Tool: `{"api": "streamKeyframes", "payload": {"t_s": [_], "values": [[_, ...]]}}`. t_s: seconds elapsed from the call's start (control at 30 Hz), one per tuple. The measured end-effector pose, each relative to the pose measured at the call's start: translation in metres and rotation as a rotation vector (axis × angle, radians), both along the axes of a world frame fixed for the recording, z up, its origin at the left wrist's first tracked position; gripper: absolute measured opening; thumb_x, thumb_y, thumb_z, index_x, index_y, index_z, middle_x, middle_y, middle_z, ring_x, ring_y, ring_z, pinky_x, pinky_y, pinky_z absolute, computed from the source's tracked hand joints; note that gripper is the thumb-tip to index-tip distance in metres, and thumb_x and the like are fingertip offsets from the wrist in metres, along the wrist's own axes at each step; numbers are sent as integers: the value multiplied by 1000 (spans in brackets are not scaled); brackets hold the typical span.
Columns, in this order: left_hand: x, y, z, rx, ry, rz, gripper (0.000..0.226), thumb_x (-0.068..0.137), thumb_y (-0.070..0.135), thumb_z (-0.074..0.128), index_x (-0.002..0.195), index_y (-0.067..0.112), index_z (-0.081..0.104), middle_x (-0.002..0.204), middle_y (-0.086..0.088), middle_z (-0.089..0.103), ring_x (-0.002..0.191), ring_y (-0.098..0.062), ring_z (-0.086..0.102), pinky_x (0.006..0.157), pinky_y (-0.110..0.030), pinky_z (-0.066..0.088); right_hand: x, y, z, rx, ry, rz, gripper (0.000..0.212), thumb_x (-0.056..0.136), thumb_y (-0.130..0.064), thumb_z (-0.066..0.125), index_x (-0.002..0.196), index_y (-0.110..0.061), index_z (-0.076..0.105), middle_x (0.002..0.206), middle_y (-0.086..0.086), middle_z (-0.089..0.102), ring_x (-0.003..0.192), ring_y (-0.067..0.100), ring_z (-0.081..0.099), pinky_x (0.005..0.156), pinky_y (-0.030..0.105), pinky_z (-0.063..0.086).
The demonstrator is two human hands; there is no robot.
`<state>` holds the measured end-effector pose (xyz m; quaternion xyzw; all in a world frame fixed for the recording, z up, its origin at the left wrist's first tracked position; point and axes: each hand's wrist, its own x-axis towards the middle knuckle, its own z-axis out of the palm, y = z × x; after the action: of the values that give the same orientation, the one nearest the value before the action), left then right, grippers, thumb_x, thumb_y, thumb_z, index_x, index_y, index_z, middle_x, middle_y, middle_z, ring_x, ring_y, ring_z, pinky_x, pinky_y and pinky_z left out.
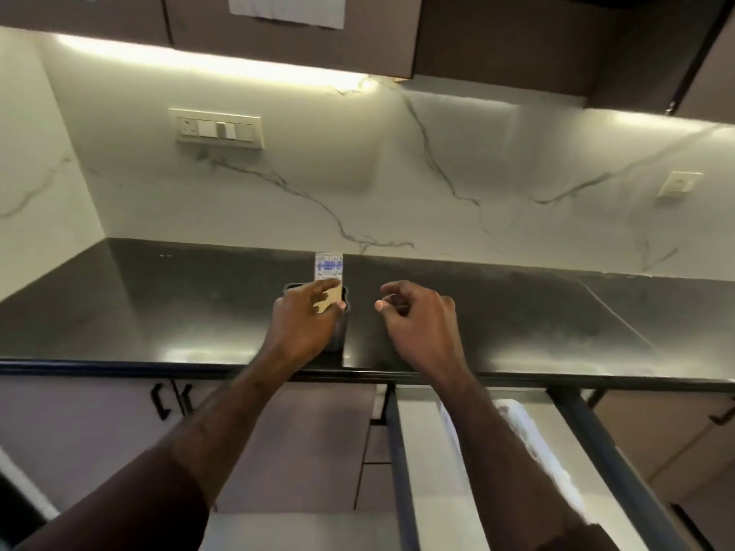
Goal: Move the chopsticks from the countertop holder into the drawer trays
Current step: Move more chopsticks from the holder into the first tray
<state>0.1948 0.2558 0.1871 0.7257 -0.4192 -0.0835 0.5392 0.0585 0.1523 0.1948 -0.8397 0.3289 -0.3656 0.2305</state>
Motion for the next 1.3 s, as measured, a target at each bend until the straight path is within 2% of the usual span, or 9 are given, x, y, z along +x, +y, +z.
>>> {"api": "streamKeyframes", "payload": {"t_s": [0.13,0.23,0.37,0.6,0.7,0.83,0.93,1.17,1.3], "values": [[52,17,2,22,-29,-37,41,89,12,66,130,15,58,126,-6,65,109,-8,61,78,-9,50,57,20,1,30,10,2,26,88,-26,70,113,-21,71,99,-6,76,81,-3,65,68,-2,40],[83,17,3,10,-55,-59,38,89,11,65,127,14,60,123,-6,67,100,-3,57,61,3,43,89,25,-3,53,27,13,30,89,-25,69,119,-20,68,107,-3,74,87,-1,66,74,4,46],[117,5,-5,20,-43,-51,40,90,16,65,129,15,58,125,-7,66,109,-10,61,71,-2,42,122,18,-13,52,62,15,32,90,-25,68,121,-20,66,110,-1,73,91,3,67,76,11,50],[157,-40,-32,53,2,-82,41,90,12,65,130,14,57,125,-9,65,96,-2,58,57,4,42,173,-22,-41,71,100,-6,30,91,-25,66,121,-19,65,110,-1,73,86,-2,63,64,0,41],[177,-71,-41,75,17,-86,43,90,14,65,132,16,56,129,-7,63,111,-10,60,78,-10,50,196,-51,-56,98,107,-8,31,92,-23,66,122,-18,65,110,0,72,85,-3,59,61,-1,39],[204,-118,-52,116,57,-67,52,88,13,65,138,18,50,138,-7,56,126,-18,53,101,-38,48,224,-94,-70,173,127,9,34,92,-23,65,126,-19,63,111,-1,72,88,0,63,73,9,49],[220,-151,-60,113,104,-79,61,89,9,65,143,21,41,147,-4,47,135,-16,43,109,-36,40,240,-121,-76,192,152,17,36,92,-25,64,127,-19,62,111,-1,73,90,3,67,80,20,56],[244,-206,-84,173,180,-72,58,89,12,65,142,23,44,144,-3,50,131,-17,48,104,-34,44,264,-158,-92,234,226,-2,35,93,-26,62,128,-22,61,111,-2,72,90,4,67,71,12,47],[254,-223,-98,151,332,-36,54,87,5,66,137,16,50,135,-5,59,121,-12,57,101,-32,48,272,-165,-101,265,236,-12,36,93,-27,63,129,-22,61,109,-3,73,85,4,68,72,15,53]]}}
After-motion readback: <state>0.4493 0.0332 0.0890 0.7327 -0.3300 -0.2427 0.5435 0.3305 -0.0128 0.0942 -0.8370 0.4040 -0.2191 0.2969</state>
